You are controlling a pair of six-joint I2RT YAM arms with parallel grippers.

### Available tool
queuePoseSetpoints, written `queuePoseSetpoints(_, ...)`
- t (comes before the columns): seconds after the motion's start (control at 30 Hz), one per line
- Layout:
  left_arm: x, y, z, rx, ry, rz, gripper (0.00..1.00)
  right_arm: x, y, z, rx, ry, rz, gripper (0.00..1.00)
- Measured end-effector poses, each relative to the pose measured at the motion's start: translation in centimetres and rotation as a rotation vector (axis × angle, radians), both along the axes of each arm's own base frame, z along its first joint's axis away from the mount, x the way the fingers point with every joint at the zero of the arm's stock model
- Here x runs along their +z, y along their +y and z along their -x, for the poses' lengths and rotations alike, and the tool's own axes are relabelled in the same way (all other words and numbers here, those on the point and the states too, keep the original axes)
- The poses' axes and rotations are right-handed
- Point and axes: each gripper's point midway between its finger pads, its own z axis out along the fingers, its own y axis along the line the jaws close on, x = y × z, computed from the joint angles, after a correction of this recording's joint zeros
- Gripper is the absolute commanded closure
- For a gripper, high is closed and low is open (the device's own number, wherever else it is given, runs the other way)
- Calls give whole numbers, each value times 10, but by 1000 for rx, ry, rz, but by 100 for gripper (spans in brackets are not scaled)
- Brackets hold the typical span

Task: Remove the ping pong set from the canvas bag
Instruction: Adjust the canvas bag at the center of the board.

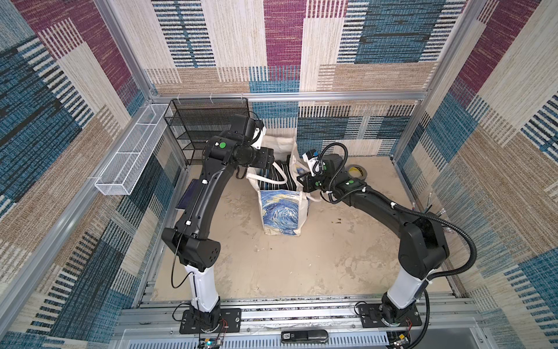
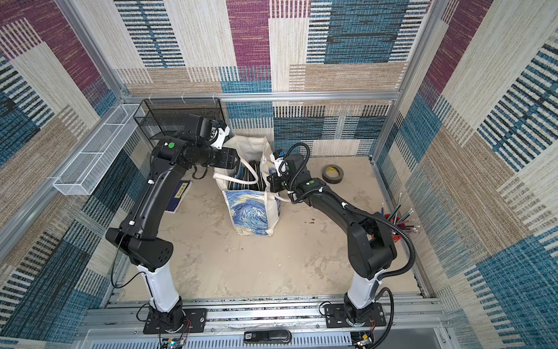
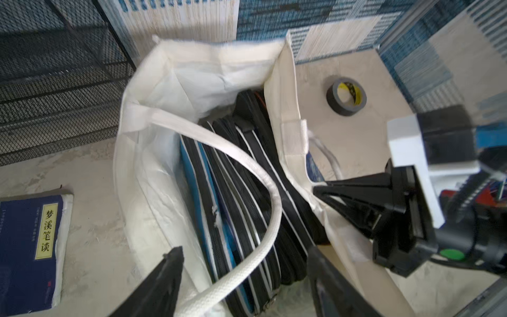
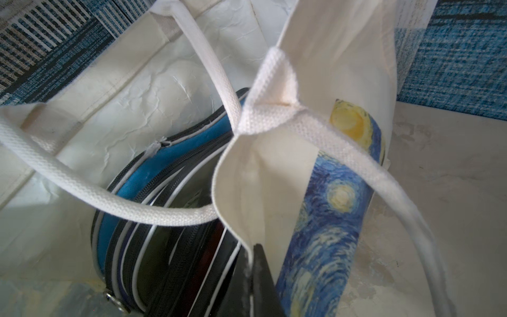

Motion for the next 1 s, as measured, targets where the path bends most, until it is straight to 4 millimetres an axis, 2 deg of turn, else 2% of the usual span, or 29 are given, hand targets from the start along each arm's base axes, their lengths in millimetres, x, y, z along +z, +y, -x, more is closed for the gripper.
queuePoseSetpoints(0.13,-17,-1,14,-62,61,-69,26,-4,1,1,6,9,-2,100)
queuePoseSetpoints(0.23,-32,-10,22,-115,100,-118,26,-6,2,2,10,10,-7,100)
queuePoseSetpoints(0.43,-60,-21,21,-160,141,-214,26,-8,2,2,10,13,-15,100)
queuePoseSetpoints(0.57,-62,-27,13,-163,105,-280,26,-8,3,3,15,10,-24,100)
queuePoseSetpoints(0.83,-45,-33,4,-169,-21,-374,26,-9,4,3,19,11,-30,100)
queuePoseSetpoints(0.9,-49,-32,2,-176,-21,-391,26,-9,4,3,19,11,-30,100)
queuePoseSetpoints(1.0,-67,-27,2,-189,15,-436,26,-9,4,4,19,10,-31,100)
